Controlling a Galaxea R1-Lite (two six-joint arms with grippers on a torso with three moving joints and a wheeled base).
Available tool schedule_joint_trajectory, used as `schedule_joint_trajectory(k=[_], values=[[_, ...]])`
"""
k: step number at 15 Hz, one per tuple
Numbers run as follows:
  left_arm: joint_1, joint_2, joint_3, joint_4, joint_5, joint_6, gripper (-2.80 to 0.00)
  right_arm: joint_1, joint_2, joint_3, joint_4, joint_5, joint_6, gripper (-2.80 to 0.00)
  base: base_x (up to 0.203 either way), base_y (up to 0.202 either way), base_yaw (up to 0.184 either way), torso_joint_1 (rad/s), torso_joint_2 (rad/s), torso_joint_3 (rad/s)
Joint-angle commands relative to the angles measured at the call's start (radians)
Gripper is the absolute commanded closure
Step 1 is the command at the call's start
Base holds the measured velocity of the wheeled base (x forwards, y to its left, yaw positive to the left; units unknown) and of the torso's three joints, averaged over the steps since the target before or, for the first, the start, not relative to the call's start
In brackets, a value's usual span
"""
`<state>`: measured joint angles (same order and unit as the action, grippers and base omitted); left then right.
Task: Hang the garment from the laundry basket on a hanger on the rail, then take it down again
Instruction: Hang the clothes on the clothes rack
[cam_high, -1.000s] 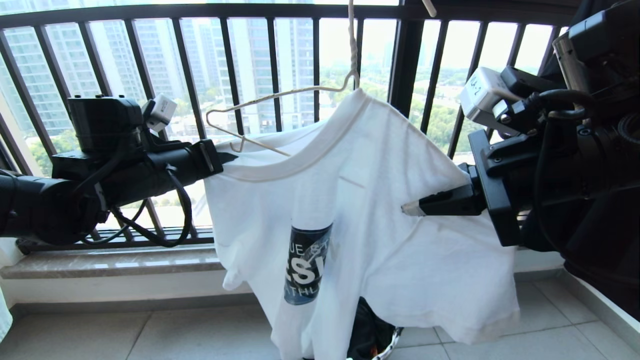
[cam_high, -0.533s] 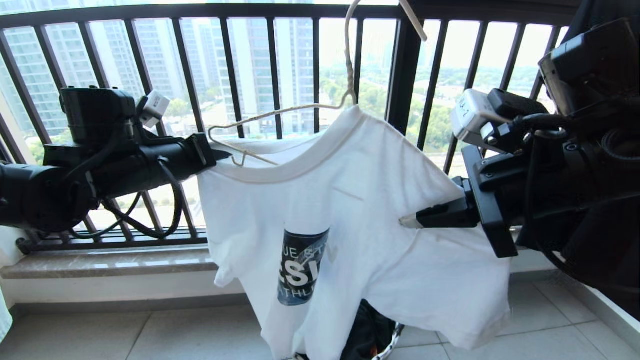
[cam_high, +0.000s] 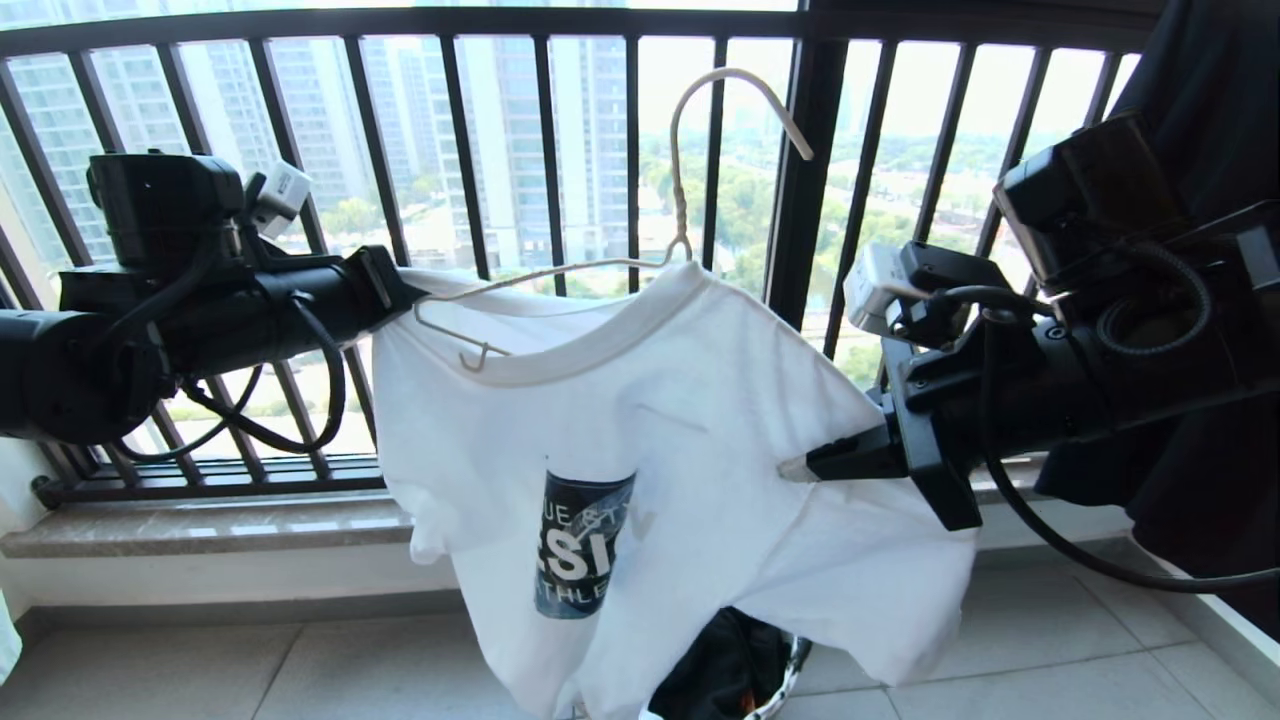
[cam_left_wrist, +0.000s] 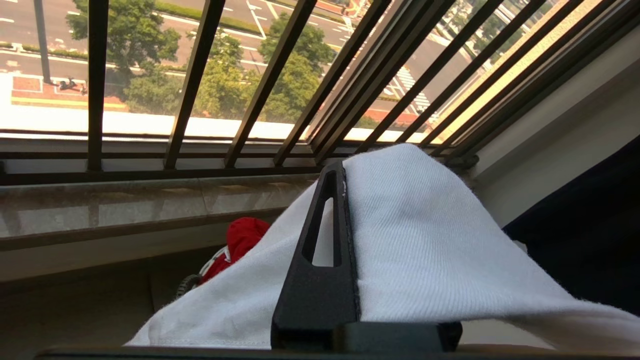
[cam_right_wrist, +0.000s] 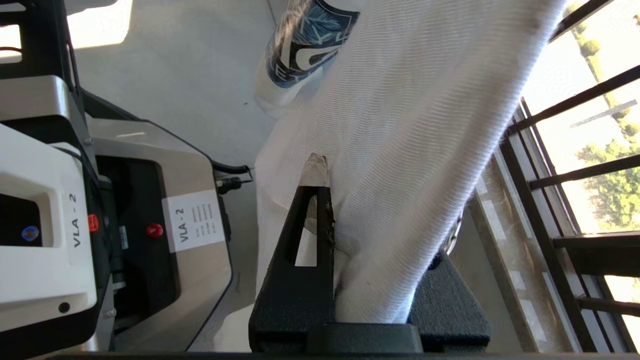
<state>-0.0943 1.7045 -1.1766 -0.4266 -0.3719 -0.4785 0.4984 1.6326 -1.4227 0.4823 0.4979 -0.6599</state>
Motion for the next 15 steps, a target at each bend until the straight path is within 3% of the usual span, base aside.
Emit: schedule_joint_trajectory(k=[1,4,15], values=[[0.004,0.0,-0.002,0.004,-0.001,0.003,0.0,-0.003,0.018,0.008,0.003,0.001,-0.007,0.0,0.0,0.0,0.0,0.0,0.0,0.0],[0.003,0.016,0.005,0.005,0.001,0.037,0.0,-0.033,0.016,-0.028,-0.02,0.004,-0.004,0.0,0.0,0.0,0.0,0.0,0.0,0.0],[0.002,0.014,0.011,0.005,0.0,0.038,0.0,-0.046,-0.004,-0.106,-0.021,0.008,0.0,0.0,0.0,0.0,0.0,0.0,0.0,0.0]])
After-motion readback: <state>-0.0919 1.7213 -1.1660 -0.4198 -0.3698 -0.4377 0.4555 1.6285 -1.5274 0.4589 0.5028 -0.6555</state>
